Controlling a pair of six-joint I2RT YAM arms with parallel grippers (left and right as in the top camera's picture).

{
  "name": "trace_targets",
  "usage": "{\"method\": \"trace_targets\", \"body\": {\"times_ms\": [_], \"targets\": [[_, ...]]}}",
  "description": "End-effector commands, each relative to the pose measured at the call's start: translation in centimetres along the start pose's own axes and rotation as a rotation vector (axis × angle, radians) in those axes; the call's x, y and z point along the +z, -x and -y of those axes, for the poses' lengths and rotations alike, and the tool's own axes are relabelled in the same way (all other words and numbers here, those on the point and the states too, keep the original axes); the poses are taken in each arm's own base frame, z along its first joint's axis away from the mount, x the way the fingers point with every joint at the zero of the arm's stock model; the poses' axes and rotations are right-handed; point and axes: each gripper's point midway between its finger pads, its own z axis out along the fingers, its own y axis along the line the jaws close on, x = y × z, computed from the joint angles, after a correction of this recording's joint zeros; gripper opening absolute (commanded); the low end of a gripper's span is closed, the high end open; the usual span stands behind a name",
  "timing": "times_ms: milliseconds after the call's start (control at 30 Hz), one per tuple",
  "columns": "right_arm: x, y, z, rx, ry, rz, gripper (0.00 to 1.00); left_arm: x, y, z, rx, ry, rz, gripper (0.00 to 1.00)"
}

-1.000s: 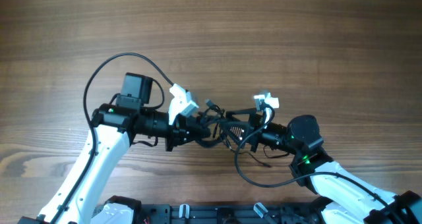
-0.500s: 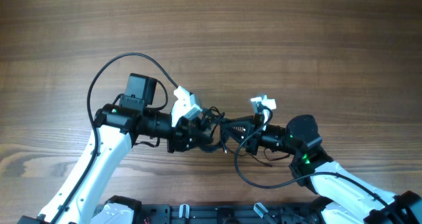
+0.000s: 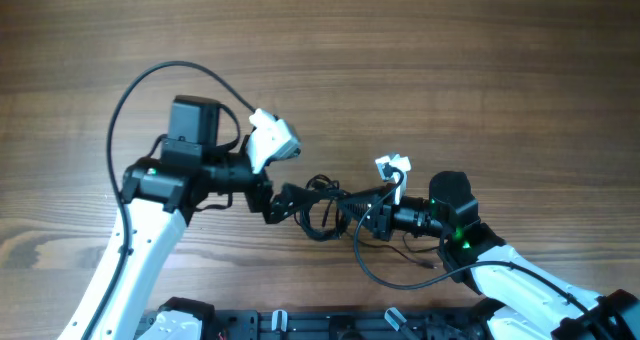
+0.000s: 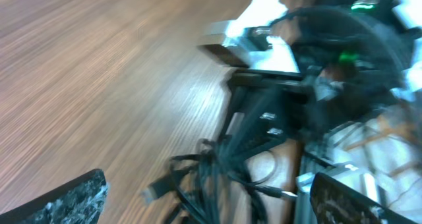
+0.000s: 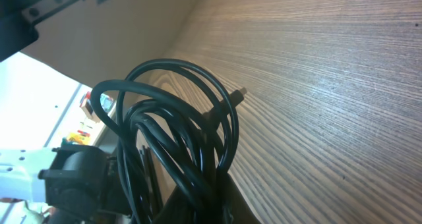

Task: Untangle cables

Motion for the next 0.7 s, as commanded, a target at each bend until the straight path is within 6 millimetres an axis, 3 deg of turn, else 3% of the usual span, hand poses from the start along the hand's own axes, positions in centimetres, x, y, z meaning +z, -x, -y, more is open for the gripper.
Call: {"method": "trace_targets", "body": {"times_ms": [0,300,667], "targets": [[0.1,0.0,-0.4,-0.046,0.023,-0.010,0.04,0.4,-0.4,-4.1,-0.181,0.312,-0.079,1.00],[0.1,-0.3,-0.1,-0.033,0.015,-0.022,0.04,2.9,-1.8,-4.4,-0.179,0.515,-0.197,1.00],[0.1,-0.4,0.0,-0.038,0.011,-0.028,0.04,4.4,-4.6,-4.7,-0.217,0.495,-0.315,1.00]]}}
